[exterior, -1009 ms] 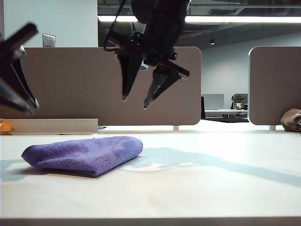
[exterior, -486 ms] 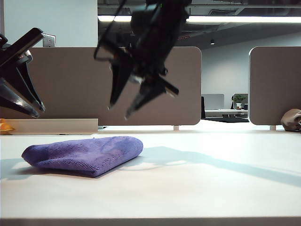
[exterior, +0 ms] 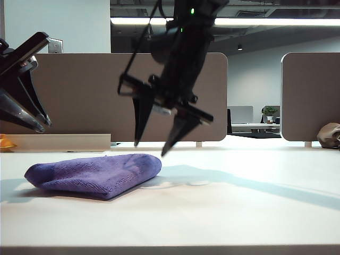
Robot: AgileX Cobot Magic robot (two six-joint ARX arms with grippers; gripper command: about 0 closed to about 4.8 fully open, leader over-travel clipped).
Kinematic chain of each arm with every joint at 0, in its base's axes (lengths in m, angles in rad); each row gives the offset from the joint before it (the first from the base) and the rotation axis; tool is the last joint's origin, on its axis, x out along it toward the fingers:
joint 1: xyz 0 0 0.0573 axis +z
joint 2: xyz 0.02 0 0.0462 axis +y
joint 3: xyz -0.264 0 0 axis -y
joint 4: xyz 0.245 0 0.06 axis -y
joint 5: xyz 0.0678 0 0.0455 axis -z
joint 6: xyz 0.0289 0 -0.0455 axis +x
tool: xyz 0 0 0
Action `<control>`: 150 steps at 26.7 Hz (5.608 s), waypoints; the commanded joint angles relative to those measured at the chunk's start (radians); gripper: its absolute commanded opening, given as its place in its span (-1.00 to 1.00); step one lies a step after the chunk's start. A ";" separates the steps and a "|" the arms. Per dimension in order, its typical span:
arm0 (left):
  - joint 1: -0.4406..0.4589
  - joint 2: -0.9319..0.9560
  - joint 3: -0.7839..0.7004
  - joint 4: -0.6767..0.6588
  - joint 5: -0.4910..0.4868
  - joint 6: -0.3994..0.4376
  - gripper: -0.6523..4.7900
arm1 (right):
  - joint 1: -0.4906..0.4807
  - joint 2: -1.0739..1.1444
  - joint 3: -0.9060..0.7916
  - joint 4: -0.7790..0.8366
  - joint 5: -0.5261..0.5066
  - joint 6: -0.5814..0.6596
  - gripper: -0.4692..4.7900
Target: Fold the bottom of the cloth upward, then fold it vertically to form a square shape.
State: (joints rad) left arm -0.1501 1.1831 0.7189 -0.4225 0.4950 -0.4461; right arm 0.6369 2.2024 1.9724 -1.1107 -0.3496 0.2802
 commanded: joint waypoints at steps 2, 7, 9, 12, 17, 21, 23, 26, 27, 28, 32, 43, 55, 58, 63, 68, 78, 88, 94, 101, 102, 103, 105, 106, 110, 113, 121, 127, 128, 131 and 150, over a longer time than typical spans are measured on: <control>0.002 -0.002 0.003 0.004 0.006 0.005 -0.55 | 0.002 0.018 0.002 -0.002 -0.038 0.013 0.19; 0.002 -0.002 0.003 -0.003 0.006 0.008 -0.55 | 0.002 0.043 0.002 0.055 -0.107 0.064 0.19; 0.002 -0.002 0.003 -0.011 0.006 0.026 -0.55 | 0.004 0.050 0.002 0.077 -0.133 0.083 0.19; 0.002 -0.002 0.003 -0.026 0.006 0.032 -0.55 | 0.007 0.059 0.002 0.099 -0.151 0.112 0.19; 0.002 -0.002 0.003 -0.027 0.002 0.050 -0.55 | 0.005 0.080 0.001 0.079 -0.147 0.113 0.18; 0.002 -0.002 0.003 -0.027 0.003 0.050 -0.55 | 0.005 0.086 0.002 0.097 -0.143 0.113 -0.42; 0.002 -0.002 0.003 -0.028 0.003 0.050 -0.55 | 0.005 0.088 0.001 0.085 -0.143 0.110 -0.42; 0.002 -0.002 0.003 -0.031 0.003 0.050 -0.55 | 0.005 0.096 0.001 0.065 -0.143 0.101 -0.42; 0.002 -0.002 0.003 -0.033 0.003 0.050 -0.55 | 0.006 0.099 0.001 0.058 -0.143 0.095 -0.42; 0.002 -0.002 0.003 -0.034 0.003 0.050 -0.55 | 0.006 0.099 0.001 0.046 -0.143 0.086 -0.41; 0.002 -0.002 0.003 -0.034 0.003 0.050 -0.55 | 0.007 0.099 0.001 0.011 -0.111 0.082 -0.07; 0.002 -0.002 0.003 -0.049 0.006 0.050 -0.55 | 0.006 0.100 -0.001 -0.048 -0.077 0.039 -0.68; 0.002 -0.002 0.003 -0.055 0.006 0.051 -0.55 | 0.014 0.099 -0.005 -0.251 -0.007 -0.088 -0.79; 0.002 -0.002 0.003 -0.066 0.007 0.054 -0.55 | 0.016 0.099 -0.005 -0.222 -0.023 -0.085 -0.60; 0.002 -0.003 0.003 -0.097 0.006 0.081 -0.55 | 0.016 0.099 -0.005 -0.122 -0.066 -0.013 0.00; 0.002 -0.005 0.003 -0.111 0.006 0.095 -0.55 | 0.016 0.100 -0.005 -0.022 -0.081 0.050 0.12; 0.002 -0.006 0.003 -0.100 0.002 0.095 -0.55 | 0.017 0.143 -0.005 0.041 -0.148 0.089 -0.40; 0.002 -0.006 0.003 -0.092 -0.005 0.095 -0.55 | 0.017 0.142 -0.005 -0.084 -0.142 0.005 -0.84; 0.002 -0.006 0.003 -0.080 -0.004 0.095 -0.55 | 0.021 0.140 -0.005 -0.261 -0.093 -0.085 -0.84; 0.002 -0.012 0.003 -0.094 0.007 0.095 -0.55 | 0.039 0.087 -0.011 -0.280 -0.071 -0.100 -0.84; 0.002 -0.012 0.003 -0.098 0.011 0.095 -0.55 | 0.039 0.079 -0.014 -0.279 -0.070 -0.101 -0.84; 0.002 -0.014 0.003 -0.101 0.024 0.095 -0.55 | 0.041 0.064 -0.019 -0.279 -0.067 -0.102 -0.84; 0.002 -0.026 0.003 -0.106 0.025 0.095 -0.55 | 0.045 0.024 -0.040 -0.279 -0.057 -0.124 -0.84; 0.002 -0.035 0.003 -0.107 0.024 0.095 -0.55 | 0.048 0.005 -0.054 -0.279 -0.031 -0.129 -0.84; 0.001 -0.075 0.003 -0.106 0.025 0.094 -0.55 | 0.046 -0.086 -0.193 -0.278 0.037 -0.154 -0.84; 0.001 -0.090 0.003 -0.124 0.026 0.095 -0.55 | 0.045 -0.105 -0.302 -0.275 0.036 -0.172 -0.82; 0.000 -0.134 0.003 -0.122 0.024 0.095 -0.55 | 0.056 -0.161 -0.385 -0.250 0.060 -0.193 -0.13; -0.001 -0.134 0.003 -0.093 0.031 0.094 -0.55 | 0.056 -0.255 -0.385 -0.256 0.145 -0.200 0.11; -0.001 -0.134 0.002 -0.092 0.050 0.095 -0.55 | 0.056 -0.278 -0.385 -0.241 0.177 -0.200 0.11; -0.012 -0.132 0.002 -0.093 0.061 0.095 -0.55 | 0.055 -0.307 -0.385 -0.190 0.200 -0.203 0.10; -0.079 -0.135 0.002 -0.097 0.006 0.098 -0.55 | 0.033 -0.283 -0.427 -0.055 0.151 -0.183 0.08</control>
State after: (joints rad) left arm -0.2287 1.0542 0.7185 -0.5350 0.4961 -0.3550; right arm 0.6682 1.9236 1.5517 -1.1717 -0.2020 0.1009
